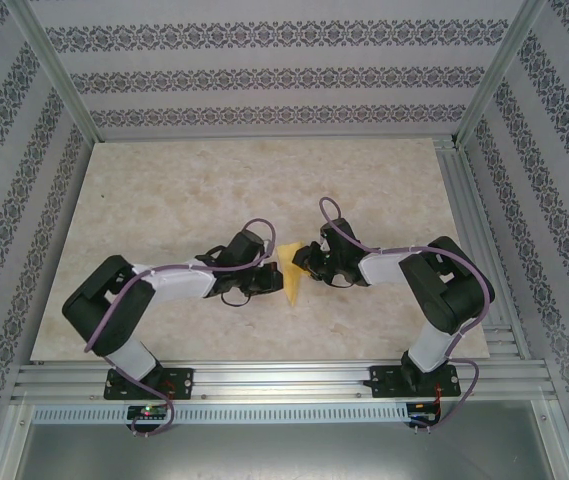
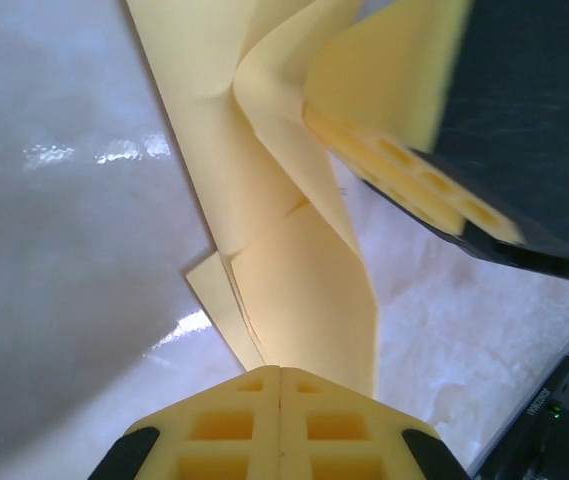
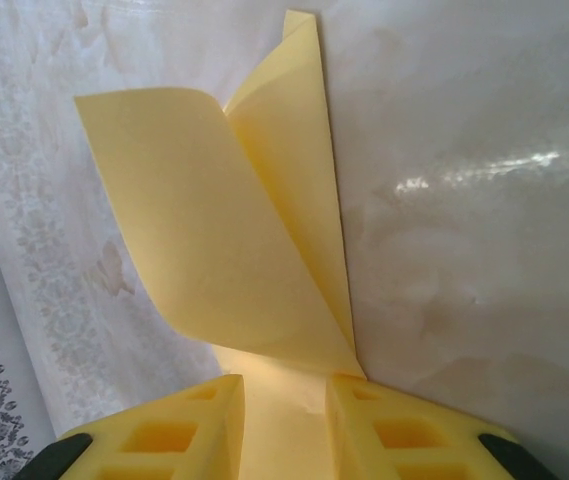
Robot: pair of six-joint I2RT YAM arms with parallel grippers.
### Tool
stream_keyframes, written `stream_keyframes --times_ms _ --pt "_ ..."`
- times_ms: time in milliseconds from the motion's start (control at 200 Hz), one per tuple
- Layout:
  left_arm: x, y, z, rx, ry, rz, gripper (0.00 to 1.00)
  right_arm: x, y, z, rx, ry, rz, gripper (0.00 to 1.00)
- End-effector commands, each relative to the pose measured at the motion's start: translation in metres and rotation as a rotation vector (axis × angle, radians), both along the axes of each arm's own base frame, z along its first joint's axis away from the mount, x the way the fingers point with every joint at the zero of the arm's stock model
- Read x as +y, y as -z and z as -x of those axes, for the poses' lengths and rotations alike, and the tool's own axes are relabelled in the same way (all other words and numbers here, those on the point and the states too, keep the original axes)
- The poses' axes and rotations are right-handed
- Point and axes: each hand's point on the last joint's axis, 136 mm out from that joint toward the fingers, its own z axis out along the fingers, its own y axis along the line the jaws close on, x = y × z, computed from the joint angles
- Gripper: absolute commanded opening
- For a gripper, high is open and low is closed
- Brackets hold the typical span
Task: Fold a paper plane with a square sheet of paper (fold left side to right side)
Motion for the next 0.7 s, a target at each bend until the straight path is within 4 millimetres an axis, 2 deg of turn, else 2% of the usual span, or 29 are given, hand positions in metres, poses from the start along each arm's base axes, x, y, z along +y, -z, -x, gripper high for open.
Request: stream_keyframes --times_ms 0,125,245,520,599,699 --pt "0.009 -0.01 0.001 -0.033 -0.008 0.0 0.0 -0.001 0.014 0.005 0.018 -0.015 0.056 0.28" --pt "-0.009 -0.032 0.004 -0.05 0.017 0.116 0.0 0.0 0.013 0.005 0.016 -0.018 0.057 0.28" --pt "-0.026 -0.043 0.01 -0.062 0.032 0.164 0.0 0.0 0.013 0.006 0.016 -0.02 0.06 0.28" --pt "-0.056 -0.046 0.016 -0.044 0.044 0.235 0.0 -0.001 0.013 0.005 0.018 -0.018 0.064 0.28" --pt "-0.063 -0.041 0.018 -0.038 0.064 0.22 0.0 0.0 0.013 0.006 0.02 -0.021 0.063 0.29" --pt "-0.062 -0.03 0.018 -0.026 0.058 0.186 0.0 -0.001 0.013 0.006 0.019 -0.02 0.066 0.29"
